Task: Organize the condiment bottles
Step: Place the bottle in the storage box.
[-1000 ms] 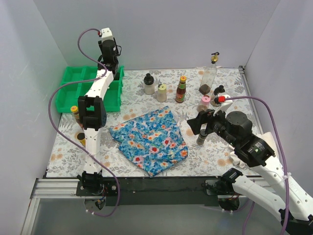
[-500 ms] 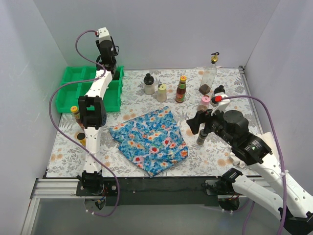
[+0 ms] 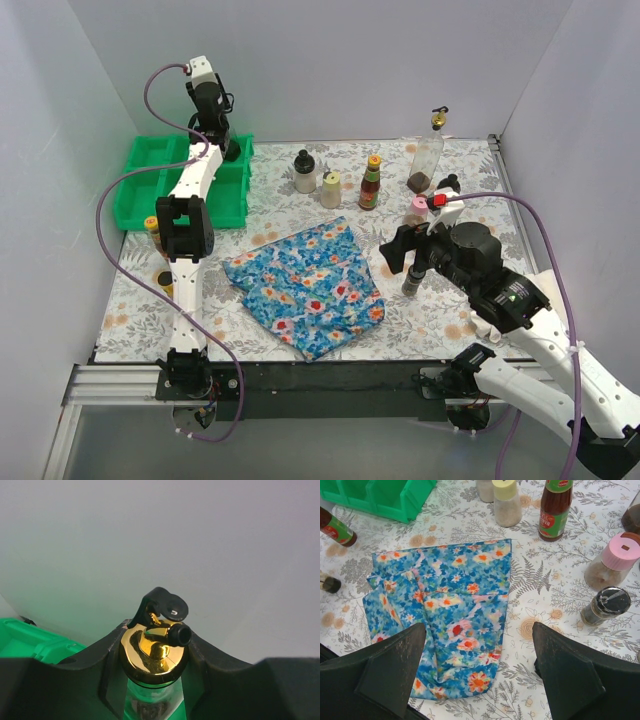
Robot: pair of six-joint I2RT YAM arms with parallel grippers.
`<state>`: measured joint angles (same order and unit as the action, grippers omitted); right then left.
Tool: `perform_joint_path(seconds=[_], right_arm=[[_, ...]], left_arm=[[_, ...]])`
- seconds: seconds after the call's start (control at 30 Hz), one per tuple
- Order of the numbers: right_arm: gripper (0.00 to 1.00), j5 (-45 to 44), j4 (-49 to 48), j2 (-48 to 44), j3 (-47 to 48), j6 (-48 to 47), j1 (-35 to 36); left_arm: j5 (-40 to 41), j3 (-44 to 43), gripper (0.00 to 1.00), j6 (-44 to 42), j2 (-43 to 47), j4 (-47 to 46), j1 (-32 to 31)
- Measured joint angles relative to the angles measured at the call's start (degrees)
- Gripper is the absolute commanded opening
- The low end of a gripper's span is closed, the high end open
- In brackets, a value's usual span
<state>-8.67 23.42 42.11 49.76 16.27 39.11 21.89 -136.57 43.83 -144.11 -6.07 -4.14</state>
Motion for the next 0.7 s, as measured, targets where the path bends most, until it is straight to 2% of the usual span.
perform_joint_path(seconds=[0.03,0.07,0.1,0.13,0.23,0.37,0.5,0.7], right_arm=[[0.96,0.0,0.0,0.0,0.0,0.0,0.0],[0.96,-0.1,0.0,0.0,0.0,0.0,0.0],[0.96,-0.2,0.0,0.0,0.0,0.0,0.0],[0.96,-0.2,0.0,0.0,0.0,0.0,0.0],[0.96,-0.2,0.0,0.0,0.0,0.0,0.0],[0.96,-0.3,0.0,-0.2,0.0,0.0,0.0],[0.96,-0.3,0.0,-0.7,0.0,0.0,0.0],[0.96,-0.3,0.2,-2.1,0.1,0.0,0.0]], left_arm=[[-0.3,0.0,0.30,0.0,0.0,0.0,0.0],[-0.8,0.0,0.42,0.0,0.0,0.0,0.0],[-1.2,0.0,0.64,0.0,0.0,0.0,0.0],[-1.7,0.0,0.76,0.1,0.0,0.0,0.0],[-3.3,0.0,0.93,0.5,0.0,-0.6,-0.1],[-4.4,0.0,0.98,0.7,0.0,-0.8,-0.4],[-4.9,1.2,0.98,0.5,0.6,-0.9,-0.9],[-5.0,12.4,0.98,2.1,9.2,2.1,-1.6]])
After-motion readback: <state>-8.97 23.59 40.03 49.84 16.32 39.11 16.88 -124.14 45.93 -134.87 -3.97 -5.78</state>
